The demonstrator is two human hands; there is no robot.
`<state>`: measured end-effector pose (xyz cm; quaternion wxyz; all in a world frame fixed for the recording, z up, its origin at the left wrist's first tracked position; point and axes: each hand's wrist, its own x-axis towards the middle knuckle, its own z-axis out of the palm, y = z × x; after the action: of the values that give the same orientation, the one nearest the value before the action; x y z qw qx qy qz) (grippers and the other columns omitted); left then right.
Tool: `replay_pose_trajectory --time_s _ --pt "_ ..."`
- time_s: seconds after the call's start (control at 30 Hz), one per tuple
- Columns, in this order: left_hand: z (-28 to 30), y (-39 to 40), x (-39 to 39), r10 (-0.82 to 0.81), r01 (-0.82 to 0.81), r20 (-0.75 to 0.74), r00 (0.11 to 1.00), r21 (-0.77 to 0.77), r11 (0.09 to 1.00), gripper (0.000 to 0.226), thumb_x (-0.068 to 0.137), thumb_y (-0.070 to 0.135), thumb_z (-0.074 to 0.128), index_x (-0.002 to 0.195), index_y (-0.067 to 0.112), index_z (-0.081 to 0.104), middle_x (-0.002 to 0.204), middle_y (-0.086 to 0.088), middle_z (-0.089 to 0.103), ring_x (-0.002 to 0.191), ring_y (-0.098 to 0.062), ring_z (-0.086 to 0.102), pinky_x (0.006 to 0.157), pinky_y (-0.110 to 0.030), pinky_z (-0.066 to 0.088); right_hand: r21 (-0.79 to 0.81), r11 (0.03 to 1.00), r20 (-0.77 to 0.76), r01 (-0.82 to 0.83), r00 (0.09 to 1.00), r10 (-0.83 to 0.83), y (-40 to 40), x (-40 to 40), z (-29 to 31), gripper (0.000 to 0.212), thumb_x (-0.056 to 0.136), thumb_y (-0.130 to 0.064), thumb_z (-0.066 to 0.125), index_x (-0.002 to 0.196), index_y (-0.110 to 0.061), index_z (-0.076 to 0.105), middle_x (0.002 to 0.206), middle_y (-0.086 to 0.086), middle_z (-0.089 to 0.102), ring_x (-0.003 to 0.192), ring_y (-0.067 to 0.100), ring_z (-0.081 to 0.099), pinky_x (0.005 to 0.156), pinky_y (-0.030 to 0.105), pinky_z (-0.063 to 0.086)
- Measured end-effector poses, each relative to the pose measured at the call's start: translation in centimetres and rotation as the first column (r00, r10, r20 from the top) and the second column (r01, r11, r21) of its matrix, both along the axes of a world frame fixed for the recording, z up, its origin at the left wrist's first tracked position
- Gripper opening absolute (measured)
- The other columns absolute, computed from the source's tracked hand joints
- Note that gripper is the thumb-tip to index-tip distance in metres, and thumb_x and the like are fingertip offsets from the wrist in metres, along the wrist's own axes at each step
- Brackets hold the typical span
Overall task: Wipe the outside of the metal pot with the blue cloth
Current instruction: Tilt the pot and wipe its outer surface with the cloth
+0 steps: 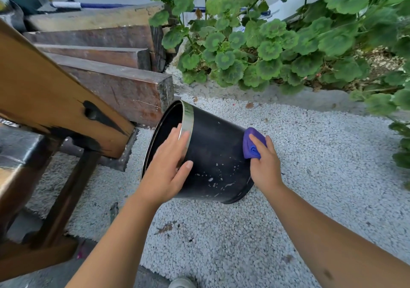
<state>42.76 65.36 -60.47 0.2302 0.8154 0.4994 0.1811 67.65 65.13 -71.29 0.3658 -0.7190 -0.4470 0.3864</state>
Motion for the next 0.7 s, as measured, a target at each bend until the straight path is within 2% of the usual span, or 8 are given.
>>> replay_pose_trajectory --time_s 0.1,0.17,0.23,0.37,0.47,0.57,0.63,0.7 --pt "0.4 -0.3 1.4 0.026 -0.019 0.08 0.996 -0.082 0.996 0.065 0.1 0.01 0.039 0.151 0.036 0.009 0.156 0.023 0.011 0.146 0.008 0.005 0.117 -0.013 0.012 -0.063 0.993 -0.108 0.097 0.989 -0.103 0.4 0.6 -0.4 0.066 0.089 0.01 0.04 0.138 -0.033 0.052 0.162 0.003 0.018 0.144 0.021 0.028 0.108 0.024 0.032" --pt "1.0 0.1 2.9 0.038 -0.026 0.088 0.995 -0.129 0.991 0.066 0.1 0.004 0.04 0.151 0.035 0.012 0.154 0.025 0.012 0.141 0.017 0.004 0.115 -0.008 0.01 -0.113 0.985 -0.16 0.134 0.976 -0.151 0.9 1.5 -0.8 0.066 0.088 0.01 0.041 0.136 -0.033 0.055 0.158 0.002 0.029 0.141 0.021 0.034 0.102 0.019 0.032" --pt "1.4 0.6 4.0 0.017 -0.005 0.084 0.996 -0.14 0.99 0.066 0.099 0.001 0.042 0.154 0.027 0.017 0.156 0.019 0.012 0.143 0.014 0.005 0.113 -0.006 0.01 -0.142 0.981 -0.2 0.134 0.967 -0.161 0.8 2.1 -1.3 0.063 0.088 0.009 0.043 0.133 -0.033 0.057 0.147 0.002 0.045 0.131 0.023 0.046 0.095 0.017 0.036" --pt "1.7 1.0 5.6 0.036 -0.032 0.012 0.999 -0.222 0.975 0.062 0.1 0.004 0.04 0.155 0.024 0.018 0.162 0.009 0.011 0.146 0.003 0.003 0.107 0.001 0.005 -0.258 0.966 -0.214 0.002 0.975 -0.059 -0.5 2.4 -2.2 0.057 0.088 0.0 0.044 0.132 -0.036 0.055 0.124 0.0 0.059 0.105 0.022 0.058 0.085 0.029 0.045" --pt "1.5 1.3 6.0 -0.034 0.011 -0.106 0.994 -0.206 0.979 0.063 0.101 0.006 0.037 0.156 0.018 0.009 0.163 0.005 -0.011 0.146 -0.004 -0.017 0.116 -0.015 -0.002 -0.275 0.961 -0.144 0.005 0.989 -0.046 -0.5 2.6 -1.4 0.037 0.087 -0.01 0.047 0.11 -0.036 0.061 0.094 -0.001 0.065 0.081 0.017 0.06 0.062 0.028 0.042" --pt "1.4 2.0 5.6 -0.124 0.085 -0.217 0.968 -0.183 0.98 0.072 0.1 0.02 0.044 0.156 0.017 0.001 0.16 0.008 -0.025 0.144 -0.005 -0.028 0.12 -0.035 -0.005 -0.203 0.973 -0.143 0.112 0.979 -0.142 -0.2 1.5 1.4 0.018 0.087 -0.018 0.051 0.087 -0.034 0.058 0.081 -0.005 0.062 0.072 0.014 0.059 0.056 0.026 0.039" --pt "1.7 2.1 5.5 -0.148 0.11 -0.165 0.975 -0.218 0.97 0.074 0.096 0.037 0.041 0.156 0.018 0.002 0.16 0.013 -0.021 0.144 0.001 -0.024 0.122 -0.037 -0.005 -0.054 0.99 -0.206 0.127 0.969 -0.136 -0.5 -0.7 3.7 0.022 0.086 -0.017 0.053 0.093 -0.037 0.06 0.088 -0.009 0.063 0.075 0.008 0.06 0.061 0.023 0.044" --pt "1.8 2.1 5.6 -0.122 0.098 -0.098 0.988 -0.221 0.97 0.075 0.093 0.053 0.031 0.155 0.018 0.007 0.159 0.017 -0.014 0.145 0.002 -0.02 0.122 -0.039 -0.004 0.16 0.985 -0.161 0.06 0.986 -0.033 -1.5 -3.8 5.6 0.037 0.081 -0.017 0.053 0.114 -0.033 0.062 0.115 -0.007 0.057 0.1 0.006 0.056 0.088 0.025 0.046"
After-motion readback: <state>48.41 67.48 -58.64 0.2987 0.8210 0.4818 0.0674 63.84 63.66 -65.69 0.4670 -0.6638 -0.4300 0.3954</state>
